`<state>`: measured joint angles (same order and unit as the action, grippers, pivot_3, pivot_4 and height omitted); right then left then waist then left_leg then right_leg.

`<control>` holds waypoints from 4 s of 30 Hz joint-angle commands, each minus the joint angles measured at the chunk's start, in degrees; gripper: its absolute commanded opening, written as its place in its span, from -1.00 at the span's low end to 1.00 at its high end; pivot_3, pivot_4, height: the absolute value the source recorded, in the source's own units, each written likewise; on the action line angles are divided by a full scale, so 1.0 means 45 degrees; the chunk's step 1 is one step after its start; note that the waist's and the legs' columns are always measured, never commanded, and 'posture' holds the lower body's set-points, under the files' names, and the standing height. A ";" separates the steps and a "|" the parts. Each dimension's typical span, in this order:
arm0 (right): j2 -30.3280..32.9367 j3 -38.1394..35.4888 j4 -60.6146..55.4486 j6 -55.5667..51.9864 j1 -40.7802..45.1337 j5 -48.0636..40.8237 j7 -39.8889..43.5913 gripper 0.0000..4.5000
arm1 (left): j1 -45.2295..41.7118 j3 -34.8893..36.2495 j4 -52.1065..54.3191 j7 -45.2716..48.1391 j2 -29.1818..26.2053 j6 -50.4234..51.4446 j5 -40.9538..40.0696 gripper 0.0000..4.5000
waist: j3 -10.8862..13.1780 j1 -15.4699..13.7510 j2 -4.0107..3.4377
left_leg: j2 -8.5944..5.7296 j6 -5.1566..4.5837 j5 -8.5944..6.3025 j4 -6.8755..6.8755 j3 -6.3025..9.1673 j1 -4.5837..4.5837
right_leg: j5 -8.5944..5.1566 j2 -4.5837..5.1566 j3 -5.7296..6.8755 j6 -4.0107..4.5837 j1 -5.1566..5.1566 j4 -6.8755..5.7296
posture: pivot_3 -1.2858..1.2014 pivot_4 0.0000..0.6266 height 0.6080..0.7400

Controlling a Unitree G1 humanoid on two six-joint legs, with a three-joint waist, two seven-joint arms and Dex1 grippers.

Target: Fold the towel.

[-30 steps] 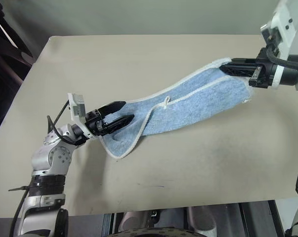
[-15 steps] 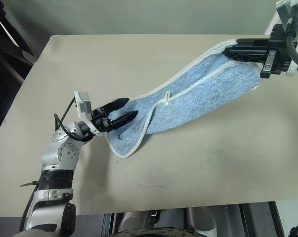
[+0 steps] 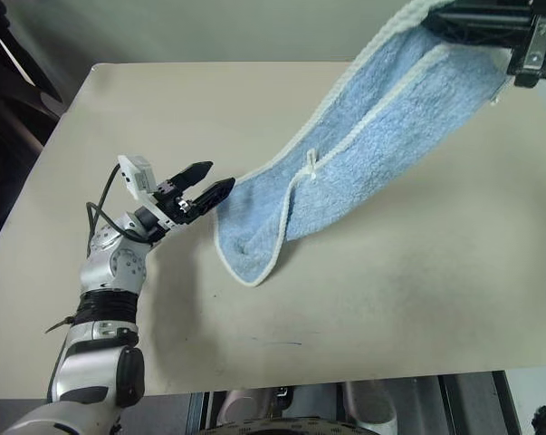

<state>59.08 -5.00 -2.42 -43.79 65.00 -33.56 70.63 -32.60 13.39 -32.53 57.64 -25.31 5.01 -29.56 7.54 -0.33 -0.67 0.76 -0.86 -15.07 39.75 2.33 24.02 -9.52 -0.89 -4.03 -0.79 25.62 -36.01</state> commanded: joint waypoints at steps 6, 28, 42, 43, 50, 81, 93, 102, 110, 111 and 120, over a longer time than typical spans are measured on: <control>0.0139 0.0064 0.0575 0.0393 0.1369 -0.0126 0.1022 -0.99 | -0.1104 0.0571 -0.1182 0.1555 0.0117 0.0888 -0.0868 1.00 | 0.0001 -0.0008 -0.0002 | -0.0001 0.0007 0.0005 -0.0001 -0.0007 0.0006 | 0.0000 0.0003 0.0001 0.0000 0.0010 -0.0004 | 0.03 -0.52 0.89; -0.0005 -0.0050 0.1073 -0.1074 0.3639 -0.1146 0.1493 -0.99 | -0.3369 -0.0977 -0.5394 0.5133 -0.0666 0.1535 0.1522 1.00 | 0.0003 -0.0037 -0.0002 | -0.0003 0.0032 0.0038 0.0002 -0.0007 0.0078 | -0.0014 0.0017 0.0014 0.0024 0.0129 -0.0106 | 0.03 -0.52 0.89; -0.0041 -0.0525 0.0056 -0.2127 0.3734 -0.2505 0.1011 -0.99 | -0.3942 -0.0763 -0.7095 0.4723 0.0840 0.0140 0.2175 1.00 | 0.0003 -0.0038 -0.0003 | -0.0004 0.0029 0.0042 0.0051 -0.0017 0.0082 | -0.0033 0.0019 0.0013 0.0002 0.0149 -0.0195 | 0.03 -0.52 0.89; -0.0036 -0.0526 0.0042 -0.2134 0.3729 -0.2543 0.0984 -0.99 | -0.3977 -0.0746 -0.7176 0.4702 0.0863 0.0083 0.2201 1.00 | 0.0003 -0.0038 -0.0003 | -0.0005 0.0030 0.0045 0.0053 -0.0018 0.0080 | -0.0032 0.0019 0.0013 0.0002 0.0148 -0.0199 | 0.03 -0.52 0.89; -0.0053 -0.0552 0.0000 -0.2233 0.3890 -0.2807 0.0891 -0.99 | -0.4362 -0.0453 -0.7836 0.3471 0.1179 -0.0956 0.2407 1.00 | 0.0003 -0.0039 -0.0003 | -0.0007 0.0019 0.0073 0.0058 -0.0018 0.0081 | -0.0028 0.0019 0.0010 0.0005 0.0144 -0.0206 | 0.03 -0.52 0.89; -0.1017 -0.0449 -0.0187 -0.2673 0.4747 -0.3748 0.0800 -0.99 | -0.6356 -0.0987 -0.8871 0.6816 0.2559 0.0847 0.3561 1.00 | 0.0003 -0.0107 -0.0003 | -0.0015 0.0004 0.0099 0.0074 -0.0016 0.0109 | -0.0013 0.0024 0.0008 -0.0007 0.0150 -0.0208 | 0.03 -0.52 0.89; -0.1038 -0.0505 -0.0507 -0.3081 0.4836 -0.4153 0.0736 -0.99 | -0.7155 -0.0622 -0.9169 0.5819 0.3015 -0.0469 0.3784 1.00 | 0.0003 -0.0111 -0.0003 | -0.0015 0.0003 0.0099 0.0070 -0.0017 0.0111 | -0.0001 0.0021 0.0009 -0.0036 0.0153 -0.0208 | 0.03 -0.52 0.89; -0.1103 -0.0506 -0.0544 -0.3116 0.4893 -0.4290 0.0624 -0.99 | -0.7349 -0.0672 -0.9260 0.6052 0.3060 -0.0690 0.4021 1.00 | 0.0003 -0.0112 -0.0003 | -0.0016 0.0002 0.0098 0.0071 -0.0019 0.0116 | -0.0004 0.0023 0.0008 -0.0039 0.0156 -0.0205 | 0.03 -0.52 0.89; -0.1208 -0.0312 -0.0402 -0.2998 0.5304 -0.4283 0.0931 -0.99 | -0.8232 -0.3076 -0.9314 0.7746 0.2830 -0.0378 0.5006 1.00 | 0.0003 -0.0146 -0.0003 | -0.0016 -0.0002 0.0096 0.0080 -0.0009 0.0135 | -0.0002 0.0026 0.0010 -0.0037 0.0168 -0.0206 | 0.03 -0.52 0.89; -0.1208 -0.0304 -0.0386 -0.3019 0.5338 -0.4277 0.0954 -0.99 | -0.8306 -0.3241 -0.9309 0.7746 0.2833 -0.0366 0.4891 1.00 | 0.0003 -0.0146 -0.0003 | -0.0016 -0.0006 0.0094 0.0081 -0.0011 0.0137 | -0.0002 0.0026 0.0010 -0.0037 0.0168 -0.0205 | 0.03 -0.52 0.89; -0.1270 -0.0184 -0.0518 -0.3287 0.5383 -0.4360 0.0985 -0.99 | -0.8765 -0.4925 -0.9061 0.7746 0.2856 -0.0872 0.3926 1.00 | 0.0003 -0.0151 -0.0003 | -0.0016 -0.0016 0.0086 0.0079 -0.0014 0.0155 | 0.0027 0.0029 0.0010 -0.0093 0.0183 -0.0204 | 0.03 -0.52 0.89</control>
<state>53.01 -5.21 -3.89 -58.31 87.37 -52.12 74.96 -69.82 -7.31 -74.89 88.82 -12.44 2.73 -10.06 7.56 -1.01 -0.68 0.69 -0.93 -14.68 40.11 2.27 24.74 -9.38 -0.75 -3.98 -1.26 26.46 -36.93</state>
